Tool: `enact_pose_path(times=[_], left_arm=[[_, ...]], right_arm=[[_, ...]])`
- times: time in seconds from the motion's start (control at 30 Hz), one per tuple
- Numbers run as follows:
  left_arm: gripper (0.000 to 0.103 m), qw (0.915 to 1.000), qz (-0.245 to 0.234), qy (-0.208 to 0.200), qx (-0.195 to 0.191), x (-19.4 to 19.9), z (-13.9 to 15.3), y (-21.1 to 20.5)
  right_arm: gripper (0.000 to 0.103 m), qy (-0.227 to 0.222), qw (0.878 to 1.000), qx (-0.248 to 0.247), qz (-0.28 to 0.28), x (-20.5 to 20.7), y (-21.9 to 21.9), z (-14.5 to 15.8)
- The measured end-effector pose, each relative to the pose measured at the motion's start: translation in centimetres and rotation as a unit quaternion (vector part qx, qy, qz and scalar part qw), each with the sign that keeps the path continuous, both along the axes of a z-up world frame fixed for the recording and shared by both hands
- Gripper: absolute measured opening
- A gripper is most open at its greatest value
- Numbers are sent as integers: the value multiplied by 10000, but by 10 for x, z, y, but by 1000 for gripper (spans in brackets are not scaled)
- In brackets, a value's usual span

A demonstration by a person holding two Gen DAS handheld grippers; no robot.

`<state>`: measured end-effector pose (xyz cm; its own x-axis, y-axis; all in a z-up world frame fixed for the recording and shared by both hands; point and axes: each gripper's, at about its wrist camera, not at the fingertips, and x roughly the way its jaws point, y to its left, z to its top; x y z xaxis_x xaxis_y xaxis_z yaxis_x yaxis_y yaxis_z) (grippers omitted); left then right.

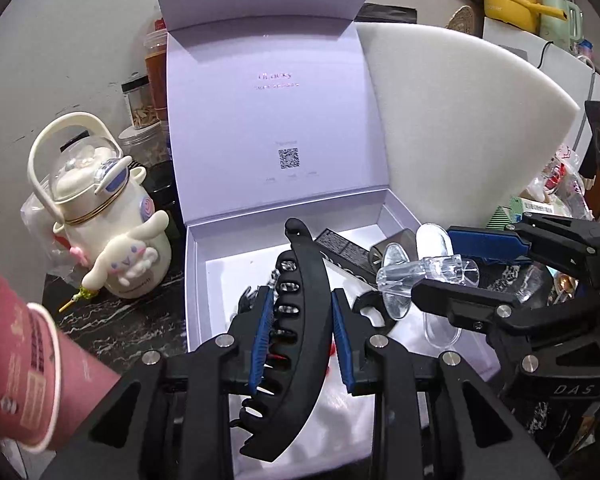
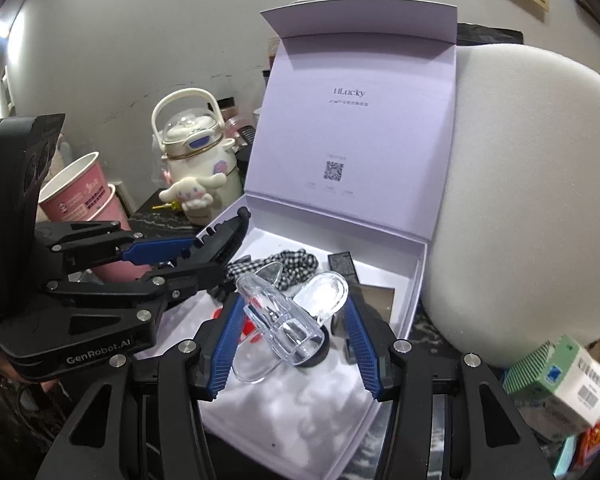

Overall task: Organize rigid objects
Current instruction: 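Lower the comb into the box with the left tool while the right tool lowers the holder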

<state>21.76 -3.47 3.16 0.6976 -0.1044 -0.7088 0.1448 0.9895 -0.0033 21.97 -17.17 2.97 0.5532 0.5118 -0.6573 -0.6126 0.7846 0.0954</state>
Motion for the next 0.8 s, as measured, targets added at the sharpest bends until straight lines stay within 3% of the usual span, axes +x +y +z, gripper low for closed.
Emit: enact_pose_path(times=[0.53,0.8], left_arm=[[29,9998,124,46,122,49,-18,14],[29,9994,40,264,198,63,-32,9]], right_arm=[[51,-47,9998,-187,0,43,20,-9],[51,34,9995,-315,-57,61,23,-20]])
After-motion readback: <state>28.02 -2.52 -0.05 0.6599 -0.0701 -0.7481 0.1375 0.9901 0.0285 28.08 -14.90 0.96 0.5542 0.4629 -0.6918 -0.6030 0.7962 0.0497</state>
